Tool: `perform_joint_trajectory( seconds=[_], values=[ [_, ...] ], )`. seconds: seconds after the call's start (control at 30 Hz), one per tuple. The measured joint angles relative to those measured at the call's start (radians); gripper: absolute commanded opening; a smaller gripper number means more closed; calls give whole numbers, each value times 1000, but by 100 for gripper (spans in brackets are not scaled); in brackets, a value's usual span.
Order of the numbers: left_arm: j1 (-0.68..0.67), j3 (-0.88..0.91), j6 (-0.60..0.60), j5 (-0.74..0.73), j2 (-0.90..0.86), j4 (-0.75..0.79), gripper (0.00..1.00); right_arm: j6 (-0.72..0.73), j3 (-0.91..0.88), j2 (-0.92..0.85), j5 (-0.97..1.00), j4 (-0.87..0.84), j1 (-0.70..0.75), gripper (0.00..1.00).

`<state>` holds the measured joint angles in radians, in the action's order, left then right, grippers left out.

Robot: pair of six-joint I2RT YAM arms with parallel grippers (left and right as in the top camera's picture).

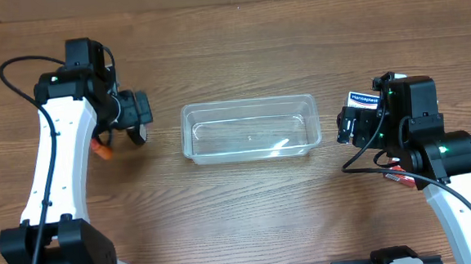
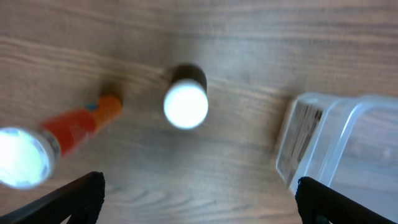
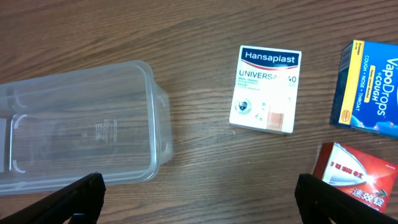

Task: Pack container
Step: 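Grasp the black bottle with the left gripper and lift it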

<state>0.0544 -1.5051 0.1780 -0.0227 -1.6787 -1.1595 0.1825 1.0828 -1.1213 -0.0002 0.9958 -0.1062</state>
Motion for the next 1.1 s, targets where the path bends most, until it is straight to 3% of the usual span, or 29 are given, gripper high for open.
perform_joint_trajectory(
  seconds=[0.27,0.37,0.7,0.9,1.03,1.1],
  values=[
    [0,-16,-6,5,-122,42,100,0,0,-1,0,0,0,100],
    [0,-16,-6,9,-158,77,94,0,0,-3,0,0,0,100],
    [0,-16,-29,20,-205,89,41,0,0,-3,0,0,0,100],
    [0,-16,-28,27,-205,75,25,0,0,-3,0,0,0,100],
    [0,-18,-28,30,-205,64,5,0,0,-3,0,0,0,100],
    [0,-19,-25,30,-205,54,4,0,0,-3,0,0,0,100]
  ],
)
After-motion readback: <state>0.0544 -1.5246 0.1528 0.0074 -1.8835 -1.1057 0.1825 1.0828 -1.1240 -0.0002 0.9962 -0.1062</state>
